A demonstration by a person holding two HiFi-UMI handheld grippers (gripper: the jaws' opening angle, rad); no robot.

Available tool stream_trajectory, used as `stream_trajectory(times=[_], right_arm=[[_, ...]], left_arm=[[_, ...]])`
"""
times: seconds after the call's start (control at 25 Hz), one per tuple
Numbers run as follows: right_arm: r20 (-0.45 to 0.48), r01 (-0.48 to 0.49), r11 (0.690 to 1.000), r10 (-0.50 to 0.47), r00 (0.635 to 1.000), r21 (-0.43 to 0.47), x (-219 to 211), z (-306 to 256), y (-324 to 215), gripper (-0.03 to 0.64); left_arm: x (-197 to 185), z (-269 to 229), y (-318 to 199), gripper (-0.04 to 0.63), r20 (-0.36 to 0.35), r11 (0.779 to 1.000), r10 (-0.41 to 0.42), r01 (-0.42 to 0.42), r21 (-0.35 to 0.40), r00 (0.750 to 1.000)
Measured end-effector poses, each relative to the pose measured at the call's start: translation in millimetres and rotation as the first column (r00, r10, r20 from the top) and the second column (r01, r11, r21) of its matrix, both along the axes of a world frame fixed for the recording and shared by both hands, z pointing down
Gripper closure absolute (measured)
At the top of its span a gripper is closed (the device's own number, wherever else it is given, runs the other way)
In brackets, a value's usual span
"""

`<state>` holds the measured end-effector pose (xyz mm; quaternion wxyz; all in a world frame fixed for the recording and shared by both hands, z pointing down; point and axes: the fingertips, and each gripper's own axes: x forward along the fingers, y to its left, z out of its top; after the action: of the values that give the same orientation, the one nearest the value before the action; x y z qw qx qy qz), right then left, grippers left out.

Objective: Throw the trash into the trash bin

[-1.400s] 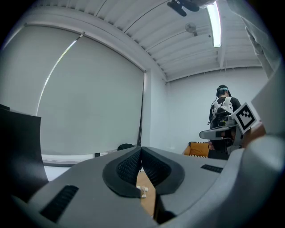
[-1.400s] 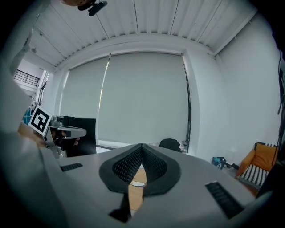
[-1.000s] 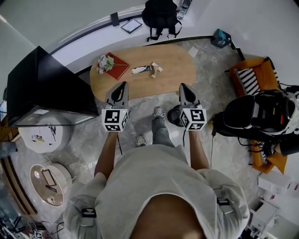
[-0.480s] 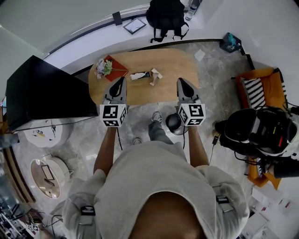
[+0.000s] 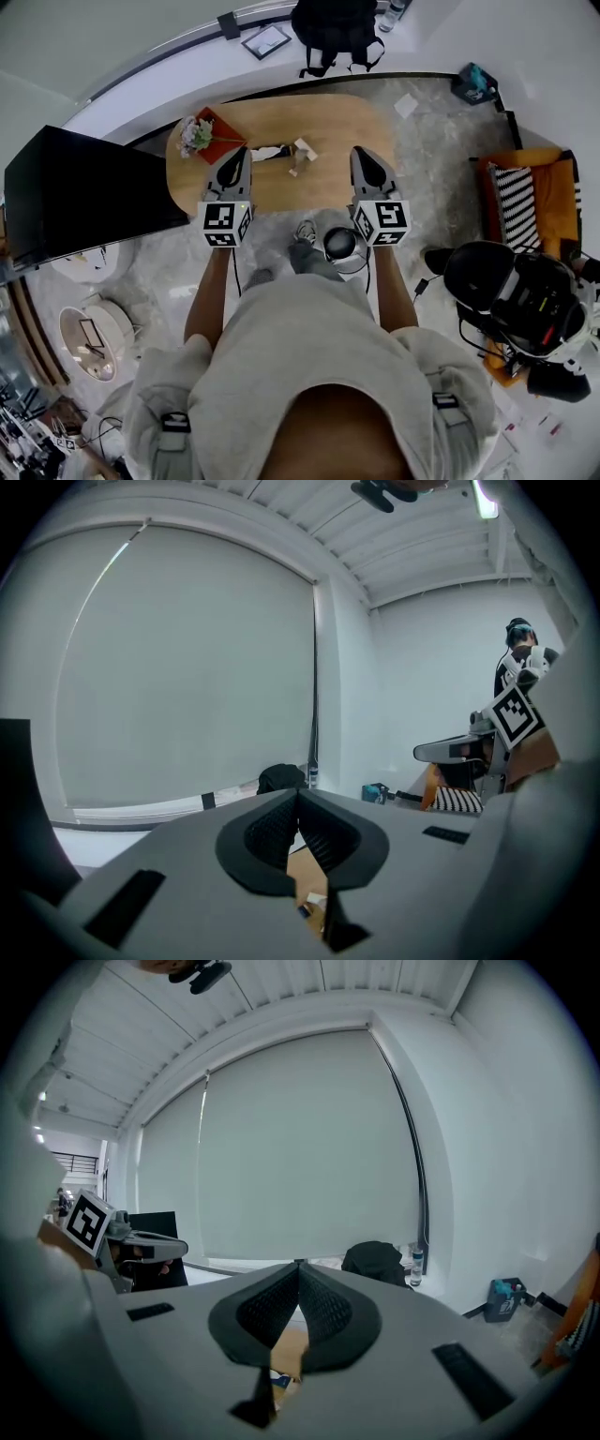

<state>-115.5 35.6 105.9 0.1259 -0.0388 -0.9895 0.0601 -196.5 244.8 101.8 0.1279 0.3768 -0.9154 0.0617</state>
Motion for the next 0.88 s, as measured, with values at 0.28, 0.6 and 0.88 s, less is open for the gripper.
stream_trajectory(times=[0.28, 0.6, 0.88], right_arm=[[-0.049, 0.040, 0.999, -0.041, 0.998, -0.021, -16, 28, -17, 0.588], [-0.106, 0.021, 0.999, -0.025, 0.994, -0.040, -23, 64, -7, 0.589], [-0.154, -0.019, 1.000, 0.016, 0.988, -0.016, -26, 96, 4, 0.589]], left_arm=[[-12, 31, -24, 0.577, -0.055, 0.999, -0.027, 0.026, -0.025, 0.998], [-21, 76, -30, 0.577, -0.119, 0.999, 0.014, -0.020, -0.049, 0.993], [-41, 114, -21, 0.577, -0.149, 0.997, 0.060, -0.068, -0.048, 0.987]])
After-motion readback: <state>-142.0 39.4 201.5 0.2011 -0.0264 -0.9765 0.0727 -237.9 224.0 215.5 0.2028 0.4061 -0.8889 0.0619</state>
